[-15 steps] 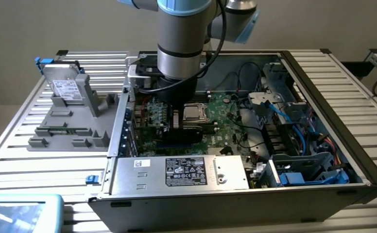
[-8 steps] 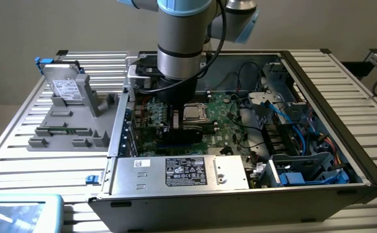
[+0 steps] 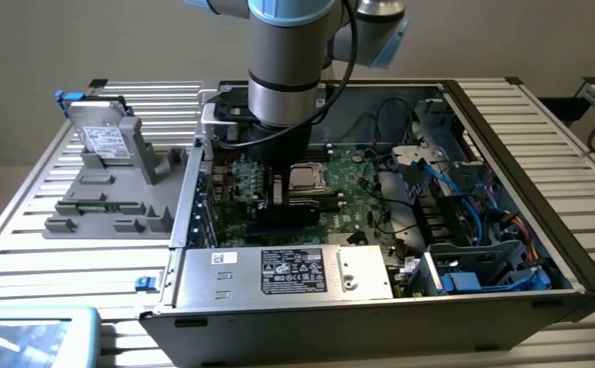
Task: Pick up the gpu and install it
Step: 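Insert the gpu into the slot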
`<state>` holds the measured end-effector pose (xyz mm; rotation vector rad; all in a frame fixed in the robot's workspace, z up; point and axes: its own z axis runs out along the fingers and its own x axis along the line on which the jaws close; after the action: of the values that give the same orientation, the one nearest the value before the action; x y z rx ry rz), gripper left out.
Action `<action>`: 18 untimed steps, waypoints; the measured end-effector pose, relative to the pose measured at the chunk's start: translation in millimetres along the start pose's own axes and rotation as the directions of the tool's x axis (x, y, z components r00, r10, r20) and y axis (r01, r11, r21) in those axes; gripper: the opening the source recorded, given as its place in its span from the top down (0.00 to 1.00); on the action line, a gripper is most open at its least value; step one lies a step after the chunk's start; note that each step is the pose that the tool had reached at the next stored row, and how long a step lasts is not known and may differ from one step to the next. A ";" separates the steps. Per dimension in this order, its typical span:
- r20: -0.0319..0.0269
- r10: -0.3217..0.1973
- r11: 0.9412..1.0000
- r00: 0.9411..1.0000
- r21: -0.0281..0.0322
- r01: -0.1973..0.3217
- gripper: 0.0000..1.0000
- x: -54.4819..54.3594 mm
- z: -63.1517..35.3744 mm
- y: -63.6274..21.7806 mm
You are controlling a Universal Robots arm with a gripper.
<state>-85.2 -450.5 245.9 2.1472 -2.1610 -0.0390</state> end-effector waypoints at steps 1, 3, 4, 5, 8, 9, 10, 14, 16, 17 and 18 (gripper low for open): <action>0.000 0.000 1.000 1.000 0.000 0.000 0.72 0.0 0.0 0.0; 0.000 0.000 1.000 1.000 0.000 0.000 0.72 0.0 0.0 0.0; 0.000 0.000 1.000 1.000 0.000 0.000 0.72 0.0 0.0 0.0; 0.000 0.000 1.000 1.000 0.000 0.000 0.72 0.0 0.0 0.0; 0.000 0.000 1.000 1.000 0.000 0.000 0.72 0.1 0.1 0.0; 0.000 0.000 1.000 1.000 0.000 0.000 0.72 0.1 0.2 0.0; 0.000 0.000 1.000 1.000 0.000 0.000 0.72 0.1 0.3 0.0; 0.000 0.000 1.000 1.000 0.000 0.000 0.72 0.0 1.2 -0.1; 0.000 0.000 1.000 1.000 0.000 0.000 0.72 0.0 1.4 -0.1; 0.000 0.000 1.000 1.000 0.000 0.000 0.72 0.0 1.4 -0.1; 0.000 0.000 1.000 1.000 0.000 0.000 0.72 0.0 1.5 -0.1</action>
<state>-85.2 -450.6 244.4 2.1471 -2.1607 -0.0389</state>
